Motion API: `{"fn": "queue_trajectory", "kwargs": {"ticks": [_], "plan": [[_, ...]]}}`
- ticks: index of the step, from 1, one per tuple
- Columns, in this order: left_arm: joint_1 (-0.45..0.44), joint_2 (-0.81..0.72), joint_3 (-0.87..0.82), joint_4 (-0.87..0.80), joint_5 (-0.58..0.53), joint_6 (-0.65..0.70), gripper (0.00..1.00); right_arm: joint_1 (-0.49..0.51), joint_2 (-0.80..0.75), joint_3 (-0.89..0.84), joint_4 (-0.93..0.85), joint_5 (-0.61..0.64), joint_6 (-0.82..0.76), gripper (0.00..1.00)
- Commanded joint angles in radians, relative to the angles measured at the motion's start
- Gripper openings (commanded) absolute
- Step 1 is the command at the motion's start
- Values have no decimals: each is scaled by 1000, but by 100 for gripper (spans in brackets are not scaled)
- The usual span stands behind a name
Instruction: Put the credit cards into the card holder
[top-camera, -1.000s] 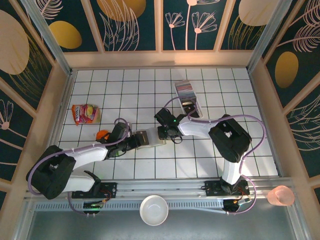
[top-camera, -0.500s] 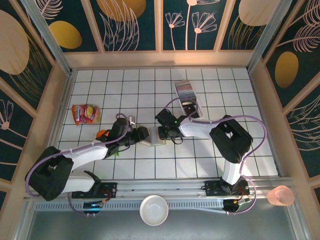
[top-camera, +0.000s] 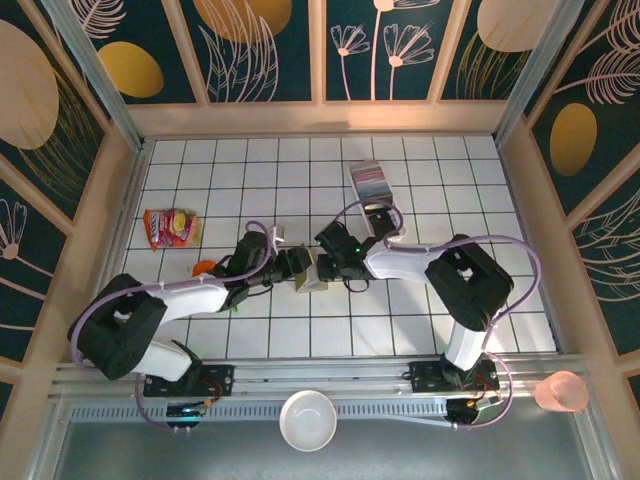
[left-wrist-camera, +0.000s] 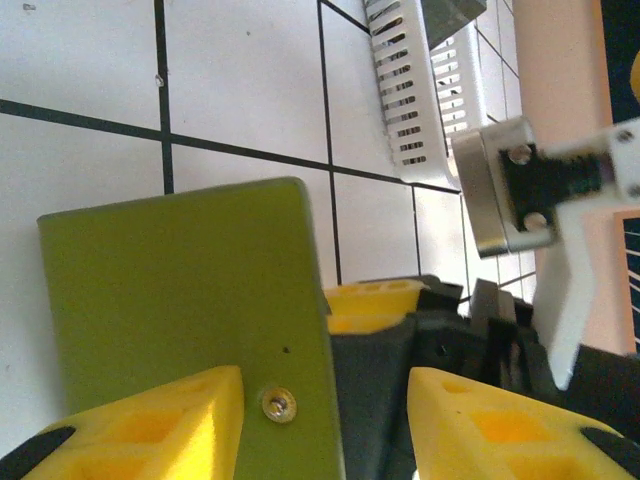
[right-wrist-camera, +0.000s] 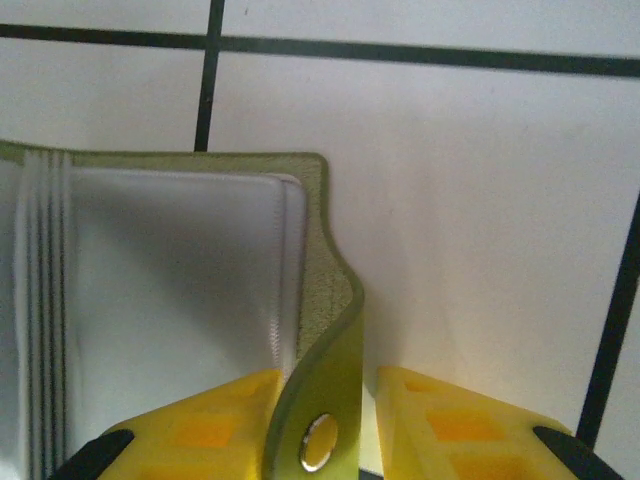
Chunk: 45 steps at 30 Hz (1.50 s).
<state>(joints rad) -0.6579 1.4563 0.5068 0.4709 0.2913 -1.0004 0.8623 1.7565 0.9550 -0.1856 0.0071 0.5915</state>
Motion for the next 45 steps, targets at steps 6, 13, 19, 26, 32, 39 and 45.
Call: {"fn": "queue_trajectory", "kwargs": {"ticks": [6, 13, 19, 26, 32, 39, 45], "plan": [[-8, 114, 47, 82, 0, -21, 44, 12, -112, -21, -29, 44, 39, 35], [-9, 173, 17, 113, -47, -43, 41, 12, -152, -41, -74, 101, 44, 34], [-11, 224, 13, 91, -79, -51, 29, 8, -137, -32, -96, 129, 39, 23], [-11, 207, 3, 21, -157, -24, 11, 4, -118, 6, -80, 93, 30, 27], [-11, 247, 12, -26, -173, 0, 3, 3, -126, 12, -39, 61, 36, 29], [-11, 252, 19, -81, -201, 27, 0, 0, -40, 56, -60, 50, 31, 28], [-11, 251, 21, -89, -202, 34, 0, -4, -15, 76, -68, 49, 27, 20]]}}
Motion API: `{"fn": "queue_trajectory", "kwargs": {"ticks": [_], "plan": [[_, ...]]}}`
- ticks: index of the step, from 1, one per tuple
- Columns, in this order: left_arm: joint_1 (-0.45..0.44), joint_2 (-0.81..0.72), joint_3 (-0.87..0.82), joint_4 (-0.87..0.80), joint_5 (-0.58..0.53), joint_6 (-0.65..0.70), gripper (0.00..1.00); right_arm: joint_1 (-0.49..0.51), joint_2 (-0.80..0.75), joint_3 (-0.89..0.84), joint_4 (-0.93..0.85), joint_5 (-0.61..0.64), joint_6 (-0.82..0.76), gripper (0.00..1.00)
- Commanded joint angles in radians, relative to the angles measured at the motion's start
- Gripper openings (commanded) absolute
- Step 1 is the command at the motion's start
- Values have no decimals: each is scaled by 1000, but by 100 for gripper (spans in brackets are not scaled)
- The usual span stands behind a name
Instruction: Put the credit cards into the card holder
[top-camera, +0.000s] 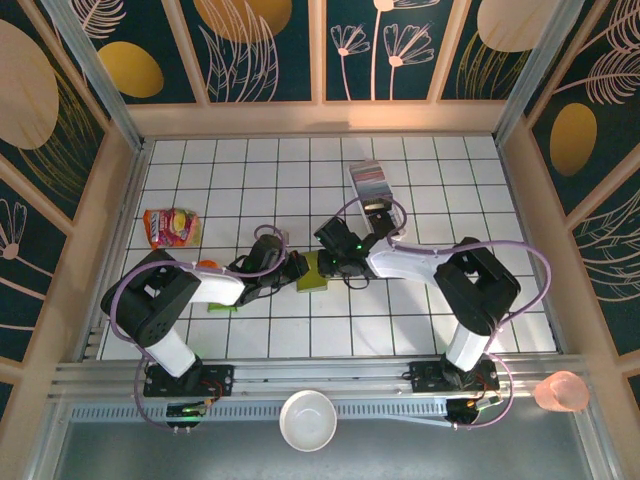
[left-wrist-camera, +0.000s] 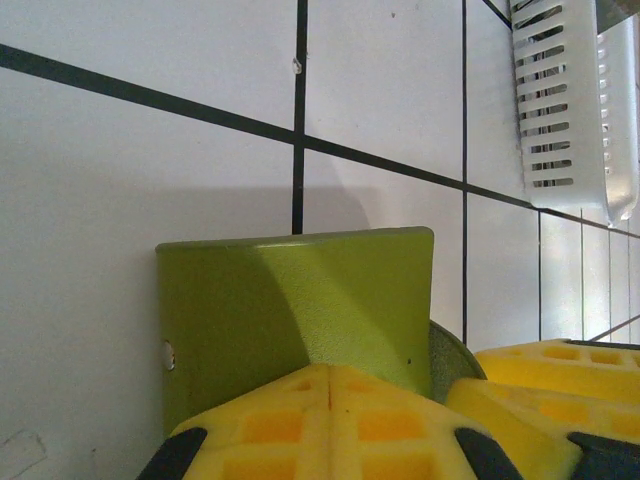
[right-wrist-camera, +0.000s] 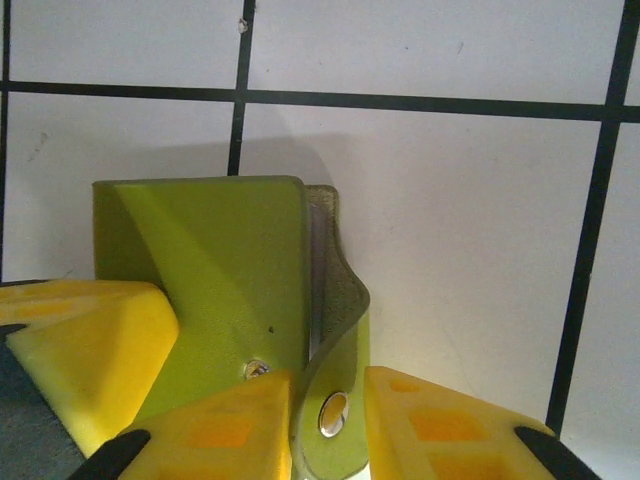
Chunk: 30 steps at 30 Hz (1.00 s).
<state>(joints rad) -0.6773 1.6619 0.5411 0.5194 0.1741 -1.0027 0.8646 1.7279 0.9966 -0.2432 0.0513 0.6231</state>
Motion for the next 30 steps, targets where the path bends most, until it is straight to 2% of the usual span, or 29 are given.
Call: {"fn": "queue_trajectory", "kwargs": {"ticks": [1, 4, 6, 9, 19, 28, 30], "plan": [[8, 46, -14, -139, -84, 36, 0, -7, 14, 34, -9, 3, -5, 17], [7, 82, -12, -135, -75, 36, 0, -5, 8, 36, -9, -3, -5, 9], [7, 85, -10, -133, -68, 36, 0, -5, -2, 33, -6, -4, -3, 11], [7, 83, -10, -132, -65, 36, 0, -6, -11, 36, -6, 0, -3, 20], [8, 79, -12, -143, -70, 42, 0, -5, -14, 50, -22, 10, -8, 18], [7, 78, -9, -149, -73, 42, 0, -4, -11, 53, -34, 16, -9, 22], [7, 77, -10, -149, -74, 42, 0, -5, -13, 54, -35, 19, -9, 19]]}}
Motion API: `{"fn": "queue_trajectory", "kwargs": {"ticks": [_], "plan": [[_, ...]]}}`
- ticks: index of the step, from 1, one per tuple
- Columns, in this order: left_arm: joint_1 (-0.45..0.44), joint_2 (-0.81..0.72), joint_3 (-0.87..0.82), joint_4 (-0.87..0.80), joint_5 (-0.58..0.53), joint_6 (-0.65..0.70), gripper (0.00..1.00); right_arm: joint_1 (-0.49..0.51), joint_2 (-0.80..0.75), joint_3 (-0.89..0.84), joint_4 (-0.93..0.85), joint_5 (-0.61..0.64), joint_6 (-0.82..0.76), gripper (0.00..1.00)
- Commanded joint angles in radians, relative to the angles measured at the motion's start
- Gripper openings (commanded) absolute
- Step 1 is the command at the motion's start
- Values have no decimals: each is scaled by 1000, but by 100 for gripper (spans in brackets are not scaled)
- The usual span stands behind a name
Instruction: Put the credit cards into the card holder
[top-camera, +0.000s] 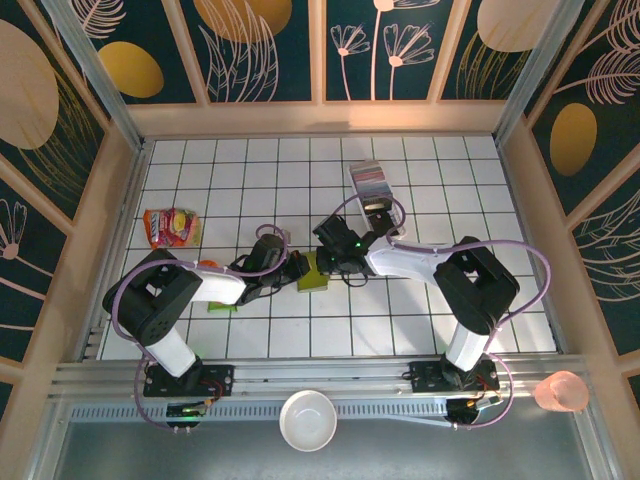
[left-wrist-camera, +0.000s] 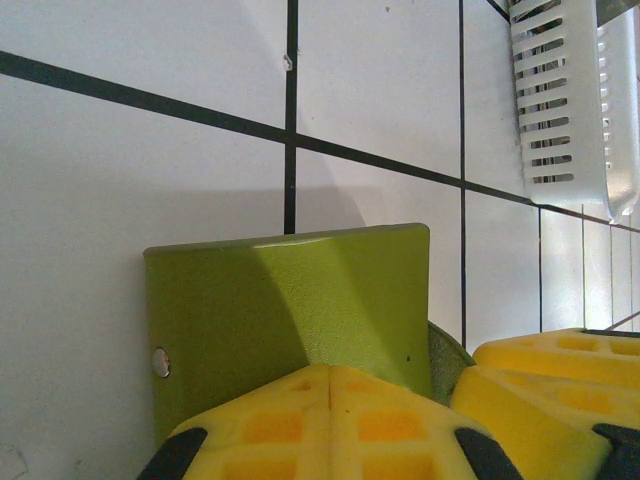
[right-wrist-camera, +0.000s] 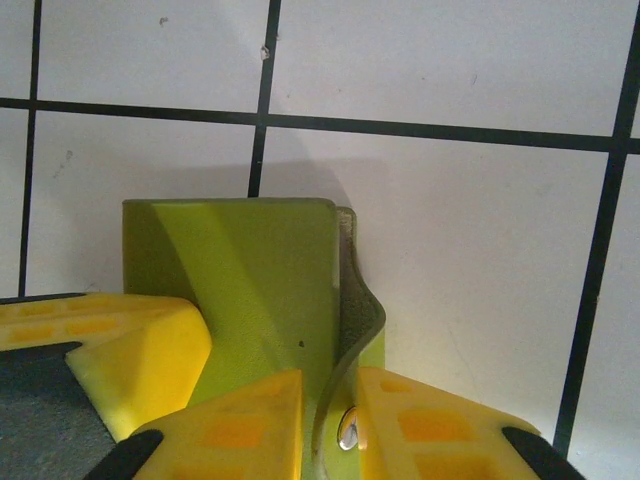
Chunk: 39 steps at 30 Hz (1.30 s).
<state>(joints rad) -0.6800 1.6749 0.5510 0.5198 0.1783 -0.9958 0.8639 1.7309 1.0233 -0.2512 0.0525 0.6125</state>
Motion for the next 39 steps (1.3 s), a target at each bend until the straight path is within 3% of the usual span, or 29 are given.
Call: {"fn": "queue_trajectory", "kwargs": {"ticks": [1, 6, 12, 15, 24, 39], "plan": [[10, 63, -20, -150, -79, 35, 0, -4, -16, 27, -28, 18, 1, 18], [9, 63, -14, -153, -77, 34, 0, -5, -18, 28, -28, 12, 0, 11], [9, 60, -14, -158, -80, 34, 0, -5, -12, 23, -37, 18, -2, 9], [9, 59, -14, -158, -80, 35, 0, -5, -13, 23, -37, 14, 0, 0], [9, 45, -14, -163, -73, 34, 0, -8, -21, -28, 122, -120, 87, 0], [9, 45, -23, -152, -65, 28, 0, -14, 17, -51, 173, -144, 115, 0]]}}
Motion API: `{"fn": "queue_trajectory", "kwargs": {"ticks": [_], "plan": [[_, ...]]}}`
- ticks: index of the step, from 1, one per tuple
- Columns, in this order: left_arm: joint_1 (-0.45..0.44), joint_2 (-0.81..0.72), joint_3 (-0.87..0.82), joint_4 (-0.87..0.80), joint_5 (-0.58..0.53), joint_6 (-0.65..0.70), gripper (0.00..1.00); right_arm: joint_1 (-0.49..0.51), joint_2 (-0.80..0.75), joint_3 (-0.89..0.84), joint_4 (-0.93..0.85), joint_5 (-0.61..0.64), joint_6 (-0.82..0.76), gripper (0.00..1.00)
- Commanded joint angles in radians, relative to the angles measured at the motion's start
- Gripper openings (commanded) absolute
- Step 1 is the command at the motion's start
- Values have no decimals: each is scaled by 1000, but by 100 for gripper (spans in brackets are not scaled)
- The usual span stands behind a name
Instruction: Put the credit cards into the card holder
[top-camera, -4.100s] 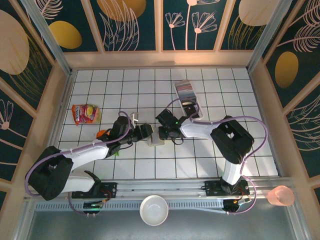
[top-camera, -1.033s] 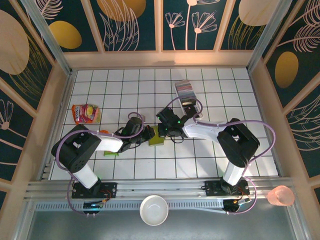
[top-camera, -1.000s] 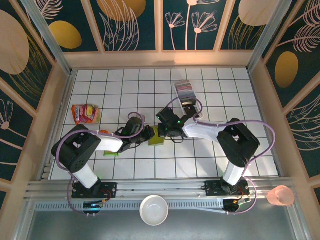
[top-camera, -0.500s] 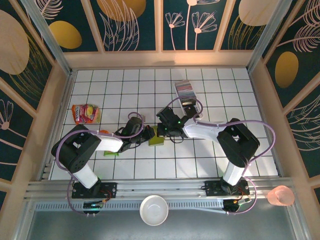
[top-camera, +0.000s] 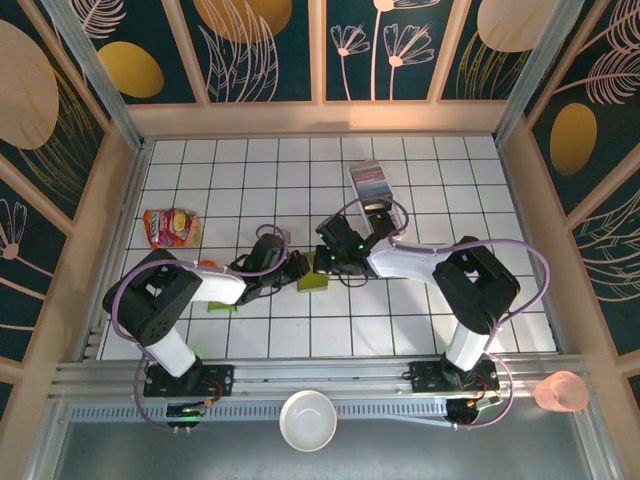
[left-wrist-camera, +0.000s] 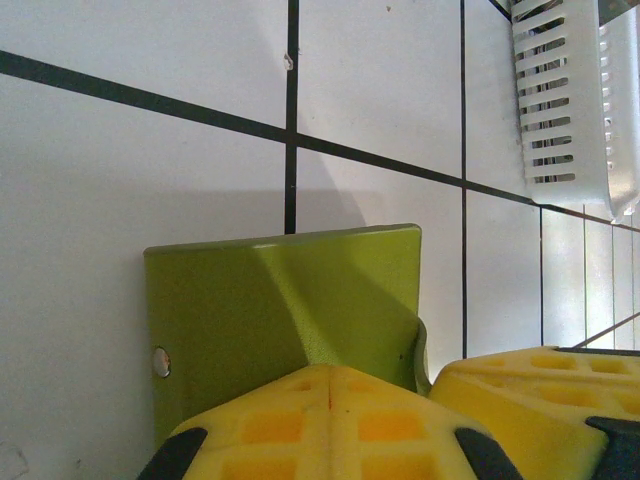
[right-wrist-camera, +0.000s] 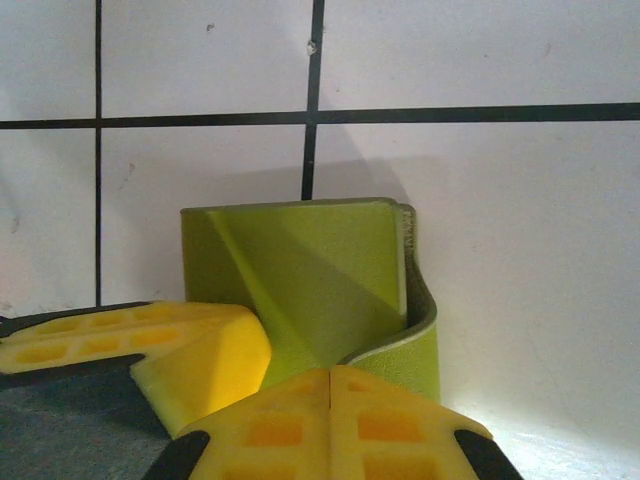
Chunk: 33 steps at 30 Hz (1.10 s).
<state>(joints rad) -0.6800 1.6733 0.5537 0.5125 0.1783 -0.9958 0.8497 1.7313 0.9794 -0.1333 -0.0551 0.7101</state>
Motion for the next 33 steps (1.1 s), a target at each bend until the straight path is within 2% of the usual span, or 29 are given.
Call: {"fn": "queue_trajectory", "kwargs": {"ticks": [1, 9, 18, 27, 31, 33], "plan": [[9, 47, -26, -145, -65, 28, 0, -1, 22, -7, 54, -38, 17, 0], [9, 47, -24, -147, -66, 29, 0, 2, 30, -13, 25, -8, 11, 0], [8, 46, -31, -144, -69, 26, 0, 4, 48, -62, 87, -62, 50, 0], [9, 46, -41, -135, -71, 23, 0, 46, 77, -114, -11, 35, 61, 0], [10, 46, -48, -128, -72, 18, 0, 95, 100, -136, -88, 127, 78, 0], [9, 46, -54, -124, -74, 14, 0, 103, 118, -162, -77, 122, 91, 0]]}}
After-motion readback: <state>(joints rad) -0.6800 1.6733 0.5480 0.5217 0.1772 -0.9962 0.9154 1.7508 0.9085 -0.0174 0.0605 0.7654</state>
